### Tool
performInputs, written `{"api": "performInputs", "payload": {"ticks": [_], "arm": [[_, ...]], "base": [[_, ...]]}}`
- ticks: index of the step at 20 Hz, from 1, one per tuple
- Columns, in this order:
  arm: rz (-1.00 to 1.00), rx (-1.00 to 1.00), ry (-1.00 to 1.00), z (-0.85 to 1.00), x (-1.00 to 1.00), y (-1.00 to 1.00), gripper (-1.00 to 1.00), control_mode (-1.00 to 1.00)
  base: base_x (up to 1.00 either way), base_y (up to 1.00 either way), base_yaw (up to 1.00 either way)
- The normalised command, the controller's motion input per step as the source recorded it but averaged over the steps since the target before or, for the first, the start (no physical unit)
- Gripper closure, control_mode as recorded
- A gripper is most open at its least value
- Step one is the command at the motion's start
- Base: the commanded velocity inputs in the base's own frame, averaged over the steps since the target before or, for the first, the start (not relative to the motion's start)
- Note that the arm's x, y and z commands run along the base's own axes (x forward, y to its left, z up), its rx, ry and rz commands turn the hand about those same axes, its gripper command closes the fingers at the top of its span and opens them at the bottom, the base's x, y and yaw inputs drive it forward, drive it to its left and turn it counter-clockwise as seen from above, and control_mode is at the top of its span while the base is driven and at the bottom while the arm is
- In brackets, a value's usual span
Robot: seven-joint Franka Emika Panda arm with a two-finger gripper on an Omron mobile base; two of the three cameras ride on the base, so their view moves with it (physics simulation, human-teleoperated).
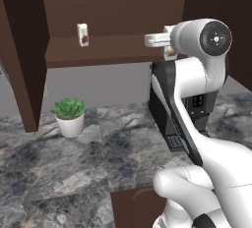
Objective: Sort all alcoholic drinks to one cabinet, and non-alcoholic drinks to the other.
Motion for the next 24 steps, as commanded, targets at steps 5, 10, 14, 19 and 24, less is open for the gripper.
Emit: {"api": "performInputs", "payload": {"ticks": [5, 10, 14, 19, 24], "arm": [[0.0, 0.0, 0.0, 0.0, 0.21, 0.0, 1.0, -1.0], [0.0, 0.0, 0.0, 0.0, 0.15, 0.0, 1.0, -1.0], [0.0, 0.01, 0.0, 0.0, 0.15, 0.0, 1.0, -1.0], [0.0, 0.02, 0.0, 0.0, 0.19, 0.0, 1.0, -1.0], [0.0, 0.0, 0.0, -0.04, 0.25, 0.0, 1.0, -1.0]], "base": [[0.0, 0.0, 0.0], [0.0, 0.0, 0.0], [0.0, 0.0, 0.0], [0.0, 0.0, 0.0], [0.0, 0.0, 0.0]]}}
